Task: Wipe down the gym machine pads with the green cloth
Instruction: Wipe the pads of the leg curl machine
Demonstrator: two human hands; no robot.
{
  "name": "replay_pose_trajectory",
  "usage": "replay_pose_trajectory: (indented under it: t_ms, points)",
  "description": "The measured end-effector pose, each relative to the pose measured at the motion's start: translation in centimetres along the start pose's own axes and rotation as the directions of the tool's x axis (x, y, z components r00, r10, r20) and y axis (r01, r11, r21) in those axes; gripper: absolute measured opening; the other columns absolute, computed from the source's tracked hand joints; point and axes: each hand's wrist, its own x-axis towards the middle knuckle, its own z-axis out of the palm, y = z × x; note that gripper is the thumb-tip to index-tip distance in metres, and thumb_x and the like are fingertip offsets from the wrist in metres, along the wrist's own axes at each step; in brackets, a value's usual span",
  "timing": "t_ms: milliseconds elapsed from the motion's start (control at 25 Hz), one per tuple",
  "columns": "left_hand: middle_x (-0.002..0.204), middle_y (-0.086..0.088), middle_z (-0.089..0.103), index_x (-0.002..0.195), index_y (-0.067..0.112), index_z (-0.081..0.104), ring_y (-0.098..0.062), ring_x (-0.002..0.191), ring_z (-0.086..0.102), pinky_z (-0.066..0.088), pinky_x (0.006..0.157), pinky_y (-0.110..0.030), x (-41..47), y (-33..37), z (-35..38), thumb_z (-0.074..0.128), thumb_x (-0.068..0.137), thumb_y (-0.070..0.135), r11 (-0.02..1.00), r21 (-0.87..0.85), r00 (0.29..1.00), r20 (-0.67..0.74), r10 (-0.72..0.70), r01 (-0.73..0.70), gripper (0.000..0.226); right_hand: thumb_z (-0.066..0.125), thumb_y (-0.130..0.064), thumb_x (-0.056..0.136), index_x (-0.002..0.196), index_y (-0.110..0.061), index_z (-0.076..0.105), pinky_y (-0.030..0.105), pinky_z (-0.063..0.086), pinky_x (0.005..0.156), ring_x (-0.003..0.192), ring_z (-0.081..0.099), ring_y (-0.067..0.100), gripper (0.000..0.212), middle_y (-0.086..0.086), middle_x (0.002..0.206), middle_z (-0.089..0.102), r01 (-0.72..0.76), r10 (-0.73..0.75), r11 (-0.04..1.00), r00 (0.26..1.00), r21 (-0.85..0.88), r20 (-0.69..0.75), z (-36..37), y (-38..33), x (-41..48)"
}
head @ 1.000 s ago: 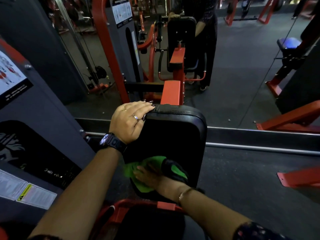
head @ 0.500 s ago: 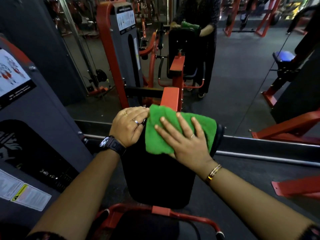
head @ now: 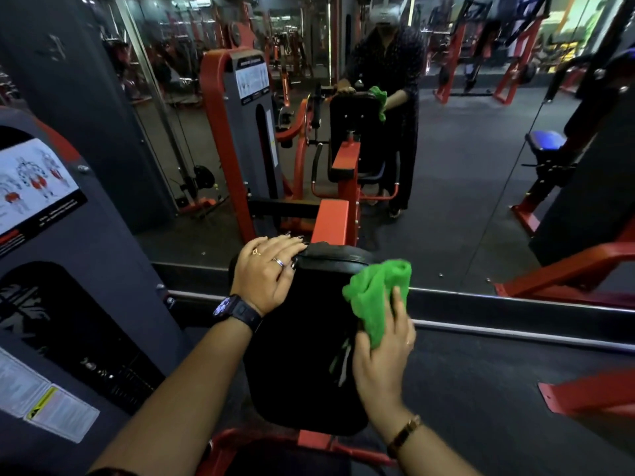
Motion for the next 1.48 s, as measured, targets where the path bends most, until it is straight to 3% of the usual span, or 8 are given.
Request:
replay_pose_trajectory:
  t_ms: [160,280,360,680,960,1120,1280,1480]
  points:
    - [0.137,0.007,0.051,0.129,0.022,0.052,-0.005,0.125,0.046,0.030,0.110,-0.035,-0.9,4.0,0.6,0.036,0.094,0.031,0.943,-0.288,0.984,0.103,-0.144,0.168,0.039,0.040,-0.037,0.071,0.137,-0.031,0.039,0.017,0.014,0.109,0.131,0.025,0.004,0.066,-0.026,0.142,0.023,-0.049,0.017,0.960,0.993,0.277,0.118,-0.1,-5.6,-0.2]
    - [0.112,0.000,0.067,0.106,0.013,0.066,-0.005,0.097,0.065,0.051,0.089,-0.024,-0.1,10.0,-2.5,0.060,0.080,0.044,0.162,-0.855,0.781,0.352,-0.516,0.493,0.041,0.038,-0.043,0.074,0.137,-0.047,0.025,0.029,0.015,0.109,0.133,0.022,0.005,0.065,-0.024,0.144,0.024,-0.005,-0.025,0.965,0.994,0.262,0.111,-1.5,-8.9,2.3]
    - [0.113,-0.005,0.068,0.107,0.014,0.067,-0.019,0.110,0.060,0.045,0.101,-0.035,0.0,11.5,-3.2,0.062,0.074,0.054,-0.075,-0.895,0.737,0.408,-0.539,0.440,0.052,0.035,-0.051,0.076,0.142,-0.043,0.025,0.034,0.015,0.108,0.134,0.020,0.008,0.067,-0.021,0.144,0.024,-0.006,-0.010,0.979,0.997,0.205,0.077,-2.6,-10.0,3.1]
    - [0.105,0.006,0.070,0.116,0.015,0.053,-0.009,0.104,0.062,0.048,0.090,-0.023,-1.1,16.0,-10.3,0.078,0.054,0.062,-0.018,-0.948,0.817,0.283,-0.503,0.317,0.082,0.016,-0.054,0.075,0.141,-0.047,0.012,0.029,0.003,0.113,0.137,0.005,-0.002,0.066,-0.015,0.152,0.012,0.037,-0.204,0.912,0.905,0.408,0.374,-7.0,-14.0,0.7]
    - [0.104,-0.007,0.070,0.106,0.012,0.063,-0.019,0.097,0.065,0.051,0.085,-0.028,0.6,19.8,-15.1,0.068,0.082,0.013,0.098,-0.931,0.731,0.208,-0.650,0.352,0.025,0.035,-0.050,0.079,0.132,-0.023,0.051,0.034,0.028,0.104,0.116,0.032,0.020,0.062,-0.006,0.122,0.039,0.473,-0.556,0.831,0.717,0.293,0.420,-12.4,-13.6,2.9]
    - [0.091,-0.005,0.069,0.109,0.010,0.059,-0.016,0.081,0.066,0.055,0.069,-0.025,0.8,22.1,-15.5,0.051,0.091,0.010,0.024,-0.951,0.579,0.168,-0.798,0.308,0.019,0.058,-0.039,0.086,0.128,-0.027,0.053,0.023,0.041,0.095,0.108,0.049,0.014,0.044,-0.015,0.113,0.044,0.062,-0.344,0.806,0.859,0.588,0.380,-14.0,-11.9,6.2]
    - [0.096,-0.007,0.066,0.109,0.009,0.059,-0.018,0.085,0.064,0.052,0.079,-0.030,-1.6,24.8,-16.2,0.053,0.086,0.017,0.064,-0.957,0.531,0.102,-0.841,0.284,0.025,0.057,-0.035,0.091,0.118,-0.018,0.057,0.039,0.052,0.091,0.101,0.064,0.016,0.032,0.001,0.112,0.066,-0.292,-0.303,0.765,0.623,0.574,0.721,-13.5,-11.8,6.6]
    - [0.095,-0.004,0.067,0.100,0.016,0.059,-0.015,0.086,0.064,0.051,0.076,-0.030,-7.2,29.9,-19.9,0.060,0.082,0.023,0.269,-0.882,0.278,-0.167,-0.946,0.386,0.019,0.059,-0.026,0.091,0.091,-0.028,0.055,0.029,0.049,0.079,0.084,0.061,0.006,0.005,-0.008,0.092,0.064,-0.235,-0.499,0.687,0.535,0.687,0.682,-15.5,-13.3,1.4]
